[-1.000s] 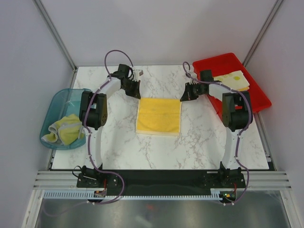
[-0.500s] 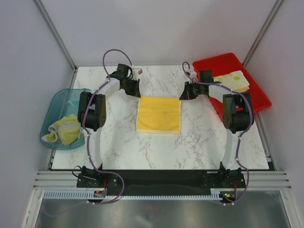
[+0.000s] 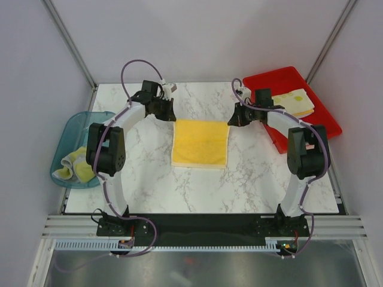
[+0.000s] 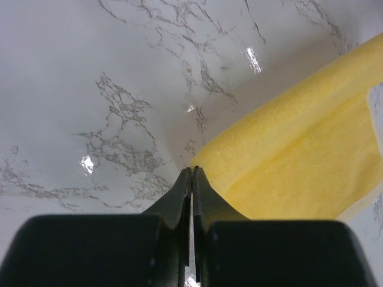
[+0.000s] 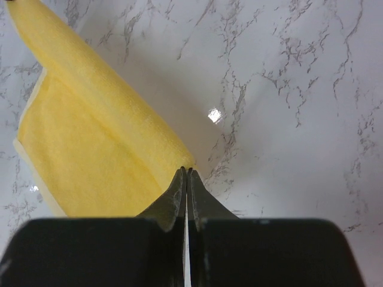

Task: Fold and stack the towels
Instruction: Fold the towel

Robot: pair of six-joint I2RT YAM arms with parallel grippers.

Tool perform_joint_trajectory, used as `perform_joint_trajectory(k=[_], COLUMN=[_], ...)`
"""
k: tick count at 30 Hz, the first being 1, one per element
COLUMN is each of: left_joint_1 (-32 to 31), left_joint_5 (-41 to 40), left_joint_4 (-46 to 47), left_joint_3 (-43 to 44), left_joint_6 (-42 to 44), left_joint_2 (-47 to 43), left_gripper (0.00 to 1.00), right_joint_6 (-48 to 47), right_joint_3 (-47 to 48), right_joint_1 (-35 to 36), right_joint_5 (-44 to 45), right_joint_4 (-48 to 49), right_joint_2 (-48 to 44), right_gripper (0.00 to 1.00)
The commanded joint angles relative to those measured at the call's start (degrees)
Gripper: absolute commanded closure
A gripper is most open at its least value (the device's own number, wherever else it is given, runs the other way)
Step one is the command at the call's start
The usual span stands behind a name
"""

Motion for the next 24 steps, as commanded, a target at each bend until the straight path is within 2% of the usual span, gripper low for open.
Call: perform_joint_trajectory(k=[1, 11, 17, 24], left_joint_1=[-0.5, -1.7, -2.5, -3.2], left_joint_5=[-0.8, -3.1, -4.5, -4.0], left_joint_4=[2.3, 3.5, 4.1, 4.2], left_joint_3=[-2.5, -9.2, -12.9, -18.8], left_joint_6=[-1.3, -2.2, -2.6, -7.6], left_joint_2=[-4.7, -10.6, -14.2, -18.2], left_gripper=[0.98, 0.98, 0.98, 0.98], right_joint_6=[0.2, 2.0, 3.0, 6.9], right_joint_3=[-2.0, -8.2, -12.4, -17.6], right_joint_1=[0.1, 2.2, 3.9, 5.2], right_joint_5=[0.7, 2.2, 6.1, 8.5], right_joint_4=[2.2, 2.7, 2.4, 1.5], right_joint_2=[-4.7, -12.5, -16.7, -20.7], right_gripper=[1.0, 1.0, 1.0, 1.0])
